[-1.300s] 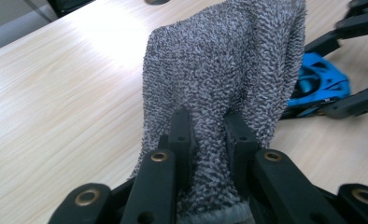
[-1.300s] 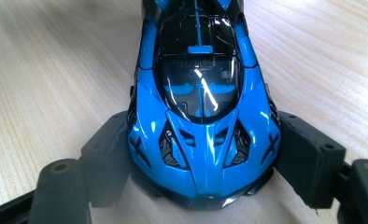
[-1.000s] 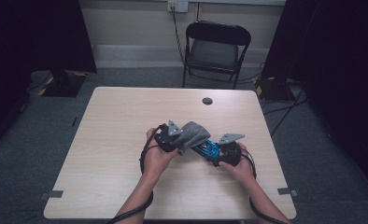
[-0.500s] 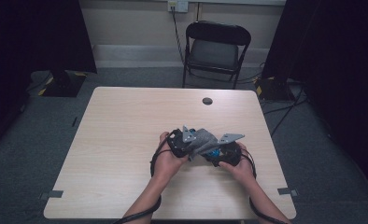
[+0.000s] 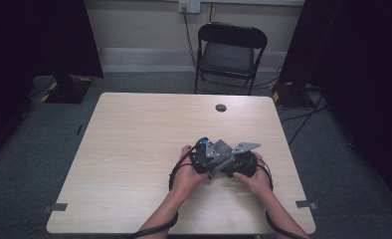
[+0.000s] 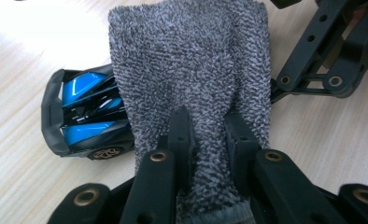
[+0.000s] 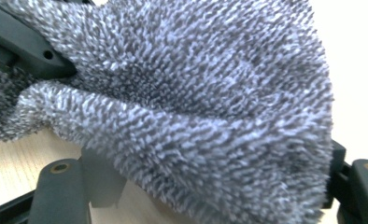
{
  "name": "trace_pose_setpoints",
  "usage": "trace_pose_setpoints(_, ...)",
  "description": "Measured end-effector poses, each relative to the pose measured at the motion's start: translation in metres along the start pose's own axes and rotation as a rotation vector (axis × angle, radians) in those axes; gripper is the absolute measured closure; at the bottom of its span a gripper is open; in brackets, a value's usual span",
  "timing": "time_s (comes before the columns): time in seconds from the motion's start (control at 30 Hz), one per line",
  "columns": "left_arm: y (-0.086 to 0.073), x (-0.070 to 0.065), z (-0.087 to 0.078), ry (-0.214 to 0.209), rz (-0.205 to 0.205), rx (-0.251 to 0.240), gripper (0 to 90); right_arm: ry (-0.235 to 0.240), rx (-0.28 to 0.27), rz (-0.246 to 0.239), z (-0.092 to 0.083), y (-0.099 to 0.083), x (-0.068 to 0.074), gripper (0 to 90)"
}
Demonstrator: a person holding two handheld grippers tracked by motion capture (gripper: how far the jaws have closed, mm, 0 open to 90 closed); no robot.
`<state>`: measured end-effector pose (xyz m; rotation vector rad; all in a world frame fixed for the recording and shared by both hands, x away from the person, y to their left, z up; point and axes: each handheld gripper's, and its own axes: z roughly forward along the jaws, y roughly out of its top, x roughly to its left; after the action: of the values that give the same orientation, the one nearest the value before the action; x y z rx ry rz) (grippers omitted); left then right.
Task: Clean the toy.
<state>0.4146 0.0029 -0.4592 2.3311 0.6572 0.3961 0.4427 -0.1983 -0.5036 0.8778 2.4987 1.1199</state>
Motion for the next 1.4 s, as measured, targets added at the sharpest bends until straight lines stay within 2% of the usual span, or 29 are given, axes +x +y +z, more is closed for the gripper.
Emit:
trace_pose_setpoints(0.4,-0.003,0.008,-0.002,0.025,-0.007,0.008,75.9,0.0,0.0,-0.002,0.0,0.0,0.0,25.2)
trace_pose_setpoints(0.53,-0.004,0.013,-0.004,0.05,-0.007,0.018,75.9,0.0,0.001,-0.001,0.0,0.0,0.0,25.2)
trace_pose_setpoints(0.8,-0.011,0.028,-0.01,0.101,-0.053,0.019,75.9,0.001,0.002,0.0,0.0,0.0,0.0,25.2)
trace_pose_setpoints(1.17,-0.01,0.038,-0.017,0.141,-0.065,0.012,75.9,0.001,0.002,0.0,0.0,0.0,0.0,25.3)
trace_pose_setpoints(1.4,-0.014,0.048,-0.018,0.159,-0.101,0.012,75.9,0.001,0.002,0.001,0.0,0.0,0.0,25.2)
